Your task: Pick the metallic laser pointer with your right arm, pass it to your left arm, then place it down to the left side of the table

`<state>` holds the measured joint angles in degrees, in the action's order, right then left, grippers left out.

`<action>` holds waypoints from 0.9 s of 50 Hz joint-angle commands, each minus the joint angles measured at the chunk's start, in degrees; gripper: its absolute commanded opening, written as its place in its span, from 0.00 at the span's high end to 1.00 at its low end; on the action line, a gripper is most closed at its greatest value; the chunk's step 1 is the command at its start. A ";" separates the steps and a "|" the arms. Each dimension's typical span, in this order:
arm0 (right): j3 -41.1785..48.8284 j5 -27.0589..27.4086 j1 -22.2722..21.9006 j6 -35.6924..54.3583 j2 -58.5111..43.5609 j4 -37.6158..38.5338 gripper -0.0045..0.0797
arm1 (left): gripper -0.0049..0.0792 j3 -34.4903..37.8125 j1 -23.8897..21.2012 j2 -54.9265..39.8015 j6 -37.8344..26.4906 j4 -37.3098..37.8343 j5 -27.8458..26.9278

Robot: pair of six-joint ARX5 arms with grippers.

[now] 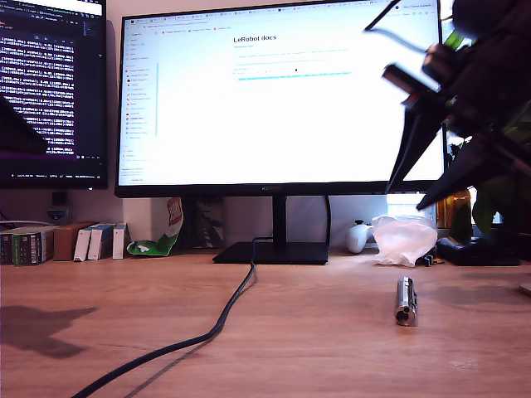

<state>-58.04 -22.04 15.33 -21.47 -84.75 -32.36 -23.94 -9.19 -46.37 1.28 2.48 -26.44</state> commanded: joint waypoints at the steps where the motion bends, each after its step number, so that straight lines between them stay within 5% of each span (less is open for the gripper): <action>1: -0.70 1.07 1.31 -0.96 -1.92 -0.74 0.52 | 0.97 -0.98 -0.70 -0.13 -0.22 -0.85 0.13; 45: -1.36 6.03 3.85 -10.29 -14.95 -2.25 0.53 | 0.97 -3.04 -6.40 -0.13 -2.82 -0.81 1.66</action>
<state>-58.94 -16.58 18.55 -31.33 -98.56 -34.72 -27.03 -15.22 -46.33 -1.10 2.17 -24.95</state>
